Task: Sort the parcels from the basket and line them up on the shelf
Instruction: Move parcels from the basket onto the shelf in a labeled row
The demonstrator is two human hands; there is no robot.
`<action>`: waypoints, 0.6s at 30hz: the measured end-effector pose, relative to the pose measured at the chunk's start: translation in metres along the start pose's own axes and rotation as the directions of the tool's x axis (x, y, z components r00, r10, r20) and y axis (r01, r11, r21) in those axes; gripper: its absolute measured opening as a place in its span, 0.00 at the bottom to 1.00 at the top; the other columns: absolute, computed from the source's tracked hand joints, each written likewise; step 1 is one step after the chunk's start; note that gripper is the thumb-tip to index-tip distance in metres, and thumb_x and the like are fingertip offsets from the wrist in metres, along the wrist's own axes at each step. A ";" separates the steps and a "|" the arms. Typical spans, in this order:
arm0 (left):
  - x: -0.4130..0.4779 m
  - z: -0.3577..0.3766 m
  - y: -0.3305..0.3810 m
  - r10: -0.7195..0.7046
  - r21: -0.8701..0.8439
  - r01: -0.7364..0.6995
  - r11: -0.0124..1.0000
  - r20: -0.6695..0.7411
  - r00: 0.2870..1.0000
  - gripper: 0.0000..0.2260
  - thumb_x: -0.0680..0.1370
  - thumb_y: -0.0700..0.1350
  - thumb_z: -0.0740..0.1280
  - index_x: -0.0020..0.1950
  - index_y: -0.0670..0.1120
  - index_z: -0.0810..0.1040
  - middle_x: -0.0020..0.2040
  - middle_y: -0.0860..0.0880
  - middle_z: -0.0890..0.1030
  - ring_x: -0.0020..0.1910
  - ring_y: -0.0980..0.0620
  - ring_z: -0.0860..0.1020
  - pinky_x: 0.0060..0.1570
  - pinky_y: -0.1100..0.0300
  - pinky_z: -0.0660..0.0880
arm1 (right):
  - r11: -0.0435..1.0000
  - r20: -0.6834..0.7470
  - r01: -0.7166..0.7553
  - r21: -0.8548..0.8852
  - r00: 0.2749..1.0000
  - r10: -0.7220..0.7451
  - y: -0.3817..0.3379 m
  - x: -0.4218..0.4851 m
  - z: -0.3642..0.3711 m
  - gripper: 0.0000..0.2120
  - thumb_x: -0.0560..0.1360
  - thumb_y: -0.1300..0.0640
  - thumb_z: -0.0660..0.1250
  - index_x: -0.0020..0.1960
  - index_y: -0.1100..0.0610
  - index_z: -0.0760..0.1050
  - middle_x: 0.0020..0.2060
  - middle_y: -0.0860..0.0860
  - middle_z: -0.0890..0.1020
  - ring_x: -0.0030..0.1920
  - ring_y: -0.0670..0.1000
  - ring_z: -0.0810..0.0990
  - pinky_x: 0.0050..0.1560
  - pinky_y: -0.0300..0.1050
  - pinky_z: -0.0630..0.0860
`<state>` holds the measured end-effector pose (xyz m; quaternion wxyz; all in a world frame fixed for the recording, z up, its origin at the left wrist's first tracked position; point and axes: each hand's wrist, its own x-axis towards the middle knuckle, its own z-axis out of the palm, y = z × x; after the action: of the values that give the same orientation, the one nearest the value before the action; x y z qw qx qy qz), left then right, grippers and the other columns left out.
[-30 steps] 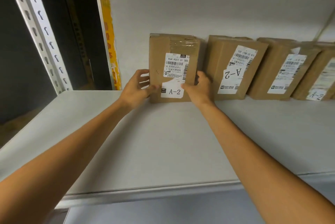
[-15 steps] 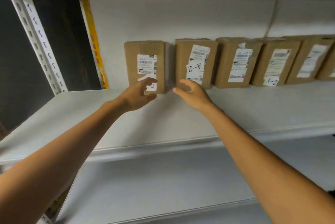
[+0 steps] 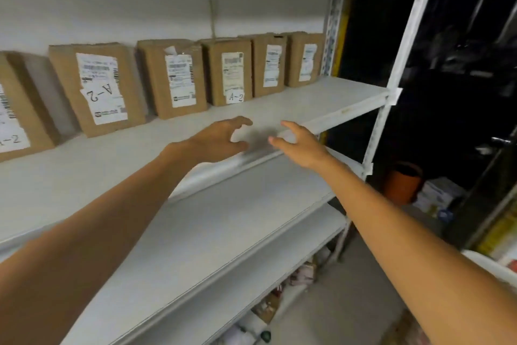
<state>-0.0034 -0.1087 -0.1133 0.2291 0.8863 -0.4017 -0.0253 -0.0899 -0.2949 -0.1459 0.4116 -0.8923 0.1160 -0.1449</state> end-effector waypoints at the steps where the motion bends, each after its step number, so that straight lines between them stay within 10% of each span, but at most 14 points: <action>1: 0.015 0.013 0.016 0.033 -0.004 -0.033 0.999 0.034 0.999 0.22 0.79 0.50 0.65 0.72 0.52 0.64 0.70 0.47 0.70 0.68 0.47 0.68 0.61 0.58 0.65 | 0.999 -0.020 -0.040 0.013 0.999 0.040 0.017 -0.006 -0.016 0.32 0.78 0.44 0.65 0.77 0.52 0.60 0.75 0.52 0.63 0.74 0.54 0.63 0.68 0.44 0.64; 18: 0.166 0.281 0.222 0.472 -0.270 -0.388 0.881 0.466 0.748 0.24 0.79 0.48 0.65 0.74 0.53 0.63 0.72 0.46 0.67 0.68 0.47 0.70 0.63 0.53 0.70 | 0.757 -0.389 -0.650 0.062 0.683 0.618 0.251 -0.116 -0.159 0.28 0.79 0.44 0.62 0.76 0.53 0.62 0.72 0.53 0.68 0.71 0.56 0.69 0.66 0.48 0.68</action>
<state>-0.1113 -0.4641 -0.2467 0.1806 0.7083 -0.6385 -0.2409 -0.2757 -0.5275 -0.2590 0.3683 -0.7657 0.5020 -0.1614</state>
